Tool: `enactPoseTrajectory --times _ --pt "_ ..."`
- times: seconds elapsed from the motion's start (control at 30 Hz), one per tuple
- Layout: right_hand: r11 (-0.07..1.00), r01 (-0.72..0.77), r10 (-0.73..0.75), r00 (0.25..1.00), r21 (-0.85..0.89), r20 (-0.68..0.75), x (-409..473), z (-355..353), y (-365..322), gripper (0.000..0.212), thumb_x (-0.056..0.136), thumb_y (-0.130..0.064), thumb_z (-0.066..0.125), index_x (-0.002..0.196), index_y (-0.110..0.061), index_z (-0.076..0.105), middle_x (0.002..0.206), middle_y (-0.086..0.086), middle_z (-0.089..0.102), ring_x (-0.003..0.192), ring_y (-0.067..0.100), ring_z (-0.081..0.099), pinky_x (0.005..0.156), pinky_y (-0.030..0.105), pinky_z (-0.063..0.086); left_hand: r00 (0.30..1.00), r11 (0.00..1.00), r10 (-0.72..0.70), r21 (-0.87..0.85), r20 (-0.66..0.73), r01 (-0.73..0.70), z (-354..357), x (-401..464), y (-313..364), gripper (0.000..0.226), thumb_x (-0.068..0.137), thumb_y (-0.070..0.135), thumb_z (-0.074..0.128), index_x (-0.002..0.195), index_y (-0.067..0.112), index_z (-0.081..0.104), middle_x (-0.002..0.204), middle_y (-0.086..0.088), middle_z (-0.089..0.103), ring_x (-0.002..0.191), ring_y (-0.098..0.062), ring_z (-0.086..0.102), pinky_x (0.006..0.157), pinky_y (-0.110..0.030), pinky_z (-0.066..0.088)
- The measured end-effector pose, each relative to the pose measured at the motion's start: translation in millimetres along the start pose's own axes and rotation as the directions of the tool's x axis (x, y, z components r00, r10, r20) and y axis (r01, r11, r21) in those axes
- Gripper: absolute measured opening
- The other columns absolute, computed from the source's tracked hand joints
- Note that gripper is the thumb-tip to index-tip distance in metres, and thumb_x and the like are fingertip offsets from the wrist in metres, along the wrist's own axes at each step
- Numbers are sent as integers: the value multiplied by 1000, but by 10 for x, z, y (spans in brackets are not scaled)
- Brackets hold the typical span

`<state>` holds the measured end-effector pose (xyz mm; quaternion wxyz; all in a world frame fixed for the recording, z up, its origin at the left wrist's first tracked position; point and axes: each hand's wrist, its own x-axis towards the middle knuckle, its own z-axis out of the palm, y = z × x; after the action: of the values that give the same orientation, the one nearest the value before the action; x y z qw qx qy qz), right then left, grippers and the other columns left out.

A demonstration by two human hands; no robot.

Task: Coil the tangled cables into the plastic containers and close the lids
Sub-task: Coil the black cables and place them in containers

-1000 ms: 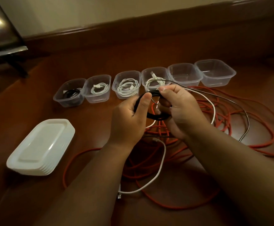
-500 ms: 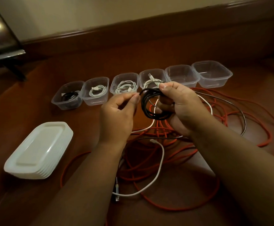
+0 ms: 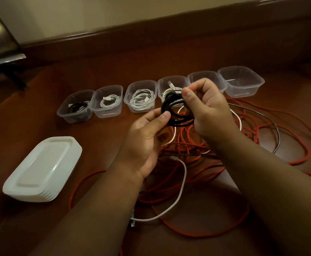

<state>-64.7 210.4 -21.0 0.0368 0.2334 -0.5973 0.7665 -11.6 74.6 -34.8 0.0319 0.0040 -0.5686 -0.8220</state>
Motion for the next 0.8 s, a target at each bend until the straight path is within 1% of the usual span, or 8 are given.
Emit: enactPoseTrajectory --times 0.07,0.17,0.27,0.33,0.47,0.57,0.7,0.8 --pt "998 40 -38 999 -51 32 2 -10 4 11 98 -9 55 92 -18 53 89 5 61 80 12 64 68 22 53 997 998 -22 -57 68 26 19 -23 2 20 84 17 64 102 12 71 97 -7 71 88 -15 66 73 -26 50" --pt "981 108 -92 990 -159 103 -31 10 22 13 97 -6 56 91 -18 53 82 -1 60 75 3 62 67 18 50 997 1000 -24 -5 71 24 45 -20 -15 6 79 10 69 83 13 73 89 -9 69 83 -17 66 73 -26 52" --pt "949 180 -145 978 -260 147 -66 44 43 20 96 -6 58 90 -23 52 81 -8 58 73 -2 59 64 15 49 1000 994 -20 105 -16 21 122 -31 -49 17 86 -1 62 103 2 62 94 -18 61 89 -27 62 79 -34 53" --pt "922 222 -180 971 -318 157 -74 41 63 23 96 -7 59 90 -28 51 82 -12 58 75 -3 60 66 16 50 997 993 -32 108 -77 40 153 -34 -55 20 91 -10 49 103 2 61 90 -14 68 83 -24 67 75 -33 57" --pt "834 292 -253 957 -469 145 -55 6 106 19 95 -20 59 92 -36 50 84 -15 60 83 5 63 75 30 54 988 923 73 385 -139 -14 99 3 -74 38 95 -5 48 111 23 68 98 -2 74 89 -19 72 79 -35 60" --pt "854 267 -285 958 -447 27 27 -70 118 12 97 -12 58 93 -21 51 84 -11 55 77 -4 57 69 15 47 985 936 81 352 -151 -23 76 20 -53 23 96 1 56 107 17 68 83 1 73 71 -11 68 66 -25 57" --pt "958 -9 -56 975 -288 -217 141 -165 128 13 101 -17 53 90 -25 52 85 -4 57 75 2 54 69 17 47 984 968 24 249 -178 21 18 51 10 15 97 6 57 94 8 71 62 4 58 54 -6 47 53 -17 41" --pt "980 -195 193 926 28 -324 176 -136 114 12 102 -21 50 91 -21 55 72 -8 59 65 4 56 64 20 48 994 961 -27 270 -105 55 10 34 20 17 98 7 55 91 6 70 61 4 57 55 -6 46 55 -17 40"
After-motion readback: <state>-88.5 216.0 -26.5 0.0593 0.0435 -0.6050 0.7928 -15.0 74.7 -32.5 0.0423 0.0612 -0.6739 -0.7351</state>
